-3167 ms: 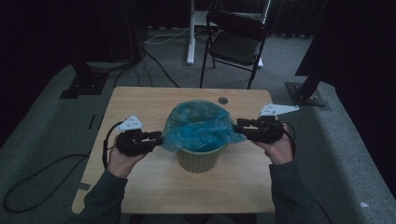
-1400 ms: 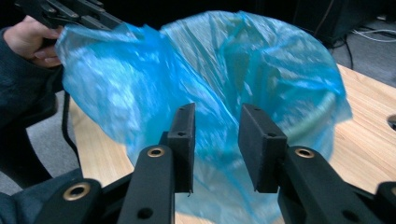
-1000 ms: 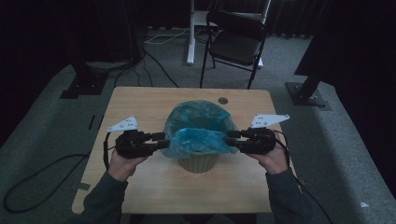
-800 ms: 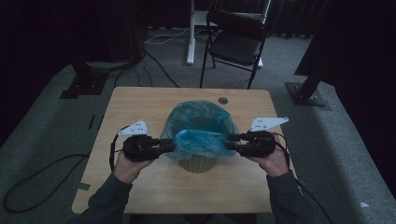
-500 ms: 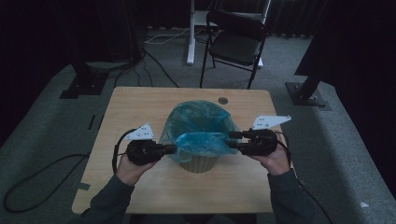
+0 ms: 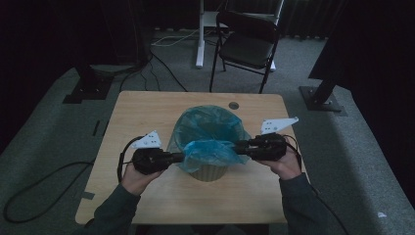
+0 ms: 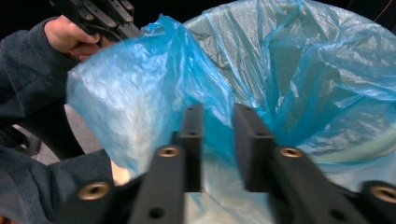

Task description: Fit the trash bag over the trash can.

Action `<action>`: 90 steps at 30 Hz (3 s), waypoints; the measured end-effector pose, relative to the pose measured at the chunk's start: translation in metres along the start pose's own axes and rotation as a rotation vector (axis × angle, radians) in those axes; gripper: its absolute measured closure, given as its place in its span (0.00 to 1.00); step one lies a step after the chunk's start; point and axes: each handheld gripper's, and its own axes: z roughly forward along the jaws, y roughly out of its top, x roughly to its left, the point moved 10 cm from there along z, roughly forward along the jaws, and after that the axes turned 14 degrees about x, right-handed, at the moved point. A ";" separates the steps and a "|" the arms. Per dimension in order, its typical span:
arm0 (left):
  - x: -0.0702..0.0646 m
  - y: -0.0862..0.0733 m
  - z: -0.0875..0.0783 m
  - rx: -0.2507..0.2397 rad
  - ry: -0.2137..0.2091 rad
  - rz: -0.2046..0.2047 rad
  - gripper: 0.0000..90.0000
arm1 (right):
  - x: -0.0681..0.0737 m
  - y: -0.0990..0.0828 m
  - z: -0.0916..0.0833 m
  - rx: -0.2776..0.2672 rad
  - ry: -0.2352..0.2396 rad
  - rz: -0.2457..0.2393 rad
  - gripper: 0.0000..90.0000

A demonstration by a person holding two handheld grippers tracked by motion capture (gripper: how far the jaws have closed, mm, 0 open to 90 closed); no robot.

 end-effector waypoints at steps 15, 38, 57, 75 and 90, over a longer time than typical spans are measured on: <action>-0.003 -0.019 0.010 0.048 0.028 0.018 0.99 | 0.012 -0.022 -0.002 -0.011 -0.001 -0.011 1.00; 0.015 -0.047 0.043 0.179 0.087 0.017 0.99 | -0.011 -0.048 0.020 0.108 -0.051 0.052 1.00; 0.015 -0.028 -0.003 0.030 0.100 0.007 0.75 | -0.012 -0.037 -0.005 0.035 -0.074 0.052 0.85; 0.027 -0.030 -0.027 -0.043 0.129 -0.051 0.66 | -0.040 -0.018 -0.010 -0.039 -0.179 0.145 0.78; 0.032 -0.041 -0.040 -0.088 0.114 -0.082 0.63 | -0.044 -0.014 -0.006 -0.027 -0.196 0.159 0.77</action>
